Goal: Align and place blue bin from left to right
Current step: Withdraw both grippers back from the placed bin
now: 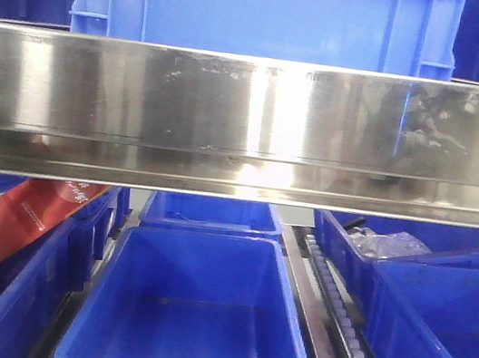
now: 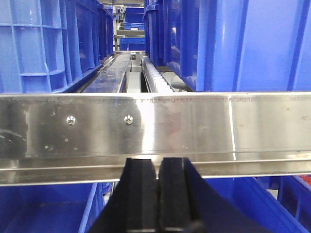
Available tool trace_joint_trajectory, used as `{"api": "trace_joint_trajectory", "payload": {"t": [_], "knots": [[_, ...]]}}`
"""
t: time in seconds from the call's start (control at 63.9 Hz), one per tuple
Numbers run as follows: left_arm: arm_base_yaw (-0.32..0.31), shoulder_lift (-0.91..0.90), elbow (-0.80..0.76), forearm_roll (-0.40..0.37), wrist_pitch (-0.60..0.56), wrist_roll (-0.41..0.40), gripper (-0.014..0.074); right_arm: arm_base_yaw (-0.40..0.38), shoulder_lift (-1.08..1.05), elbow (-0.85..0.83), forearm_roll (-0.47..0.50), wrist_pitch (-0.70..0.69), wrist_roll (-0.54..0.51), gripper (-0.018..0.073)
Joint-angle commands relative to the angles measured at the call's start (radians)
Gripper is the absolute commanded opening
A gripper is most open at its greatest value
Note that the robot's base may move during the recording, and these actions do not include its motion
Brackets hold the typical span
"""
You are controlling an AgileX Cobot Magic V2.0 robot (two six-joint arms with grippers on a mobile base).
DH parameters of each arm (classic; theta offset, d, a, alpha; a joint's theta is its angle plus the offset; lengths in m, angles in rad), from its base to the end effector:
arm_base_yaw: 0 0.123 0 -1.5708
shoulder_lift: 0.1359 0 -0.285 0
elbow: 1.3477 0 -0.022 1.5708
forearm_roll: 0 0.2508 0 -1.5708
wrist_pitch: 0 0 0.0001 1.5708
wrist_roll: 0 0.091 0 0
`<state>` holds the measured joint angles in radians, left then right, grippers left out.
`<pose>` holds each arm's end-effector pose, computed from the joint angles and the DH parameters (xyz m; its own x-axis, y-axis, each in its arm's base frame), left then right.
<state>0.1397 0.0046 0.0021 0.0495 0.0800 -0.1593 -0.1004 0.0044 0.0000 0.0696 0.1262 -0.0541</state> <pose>0.0564 0.0083 0.2050 0.0163 -0.1085 -0.9940 -0.1422 0.9837 -0.1097 0.0566 -0.0049 0.2015 -0.0415 0.0192 -0.9990 0.0922 0.9956 0.0153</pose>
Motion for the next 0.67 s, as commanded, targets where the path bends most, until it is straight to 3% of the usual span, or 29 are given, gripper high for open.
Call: {"api": "trace_joint_trajectory", "payload": {"t": [0.0,0.657], "knots": [[0.004,-0.005,-0.002,-0.001,-0.016,0.002,-0.0111,-0.006,-0.004,0.000,0.002,-0.030,-0.002,-0.0162],[0.004,-0.005,-0.002,-0.001,-0.016,0.002,-0.0111,-0.006,-0.004,0.000,0.002,-0.030,-0.002,-0.0162]]}}
